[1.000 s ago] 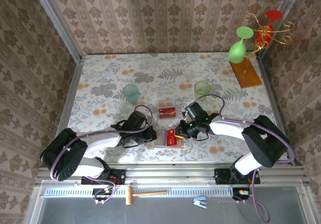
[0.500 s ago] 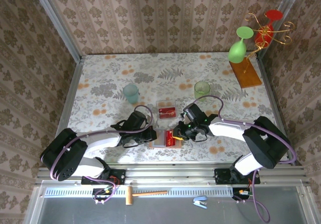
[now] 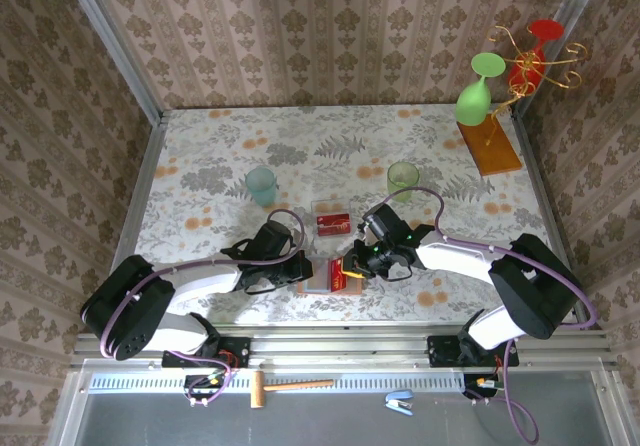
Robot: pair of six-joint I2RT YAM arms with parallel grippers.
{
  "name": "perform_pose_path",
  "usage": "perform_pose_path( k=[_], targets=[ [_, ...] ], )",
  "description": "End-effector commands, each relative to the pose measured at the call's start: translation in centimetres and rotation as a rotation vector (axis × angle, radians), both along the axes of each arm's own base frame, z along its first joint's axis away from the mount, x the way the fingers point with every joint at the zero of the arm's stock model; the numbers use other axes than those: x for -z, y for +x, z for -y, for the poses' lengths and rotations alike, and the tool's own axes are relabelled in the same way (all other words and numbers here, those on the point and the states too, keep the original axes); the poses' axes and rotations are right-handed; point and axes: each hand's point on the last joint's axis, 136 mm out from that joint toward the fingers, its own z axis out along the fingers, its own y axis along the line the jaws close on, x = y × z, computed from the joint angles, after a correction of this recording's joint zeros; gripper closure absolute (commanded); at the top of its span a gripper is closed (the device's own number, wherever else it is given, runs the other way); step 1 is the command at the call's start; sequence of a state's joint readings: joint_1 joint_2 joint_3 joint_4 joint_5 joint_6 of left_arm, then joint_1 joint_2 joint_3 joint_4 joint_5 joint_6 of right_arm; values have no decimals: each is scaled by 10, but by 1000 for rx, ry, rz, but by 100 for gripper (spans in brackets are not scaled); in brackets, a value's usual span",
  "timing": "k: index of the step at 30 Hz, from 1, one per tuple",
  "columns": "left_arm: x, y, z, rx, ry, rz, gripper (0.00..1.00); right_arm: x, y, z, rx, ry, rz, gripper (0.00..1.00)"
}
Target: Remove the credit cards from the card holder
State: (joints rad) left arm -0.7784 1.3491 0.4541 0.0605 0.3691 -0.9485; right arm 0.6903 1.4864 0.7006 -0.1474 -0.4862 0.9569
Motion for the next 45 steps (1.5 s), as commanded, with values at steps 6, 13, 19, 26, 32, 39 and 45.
perform_pose_path(
  k=[6, 13, 19, 26, 32, 39, 45],
  targets=[
    [13, -4, -8, -3, 45, -18, 93, -4, -5, -3, -19, -15, -13, 88],
    [14, -4, -9, -5, 43, -20, 93, -4, -4, -2, -15, -17, -4, 90],
    [12, -4, -8, -7, 39, -19, 93, -10, -2, -2, -12, -10, 13, 92],
    [8, -3, -8, -8, 32, -7, 91, -20, -2, 4, -42, -47, 55, 95],
    [3, -1, -9, -14, 21, 7, 88, -32, 2, 11, -156, -119, 126, 98],
    [-3, 3, -12, -28, 10, 31, 86, -49, 6, 19, -402, -221, 264, 100],
    [-8, 4, -17, -43, 8, 45, 85, -62, 11, 31, -631, -328, 398, 100]
  ],
)
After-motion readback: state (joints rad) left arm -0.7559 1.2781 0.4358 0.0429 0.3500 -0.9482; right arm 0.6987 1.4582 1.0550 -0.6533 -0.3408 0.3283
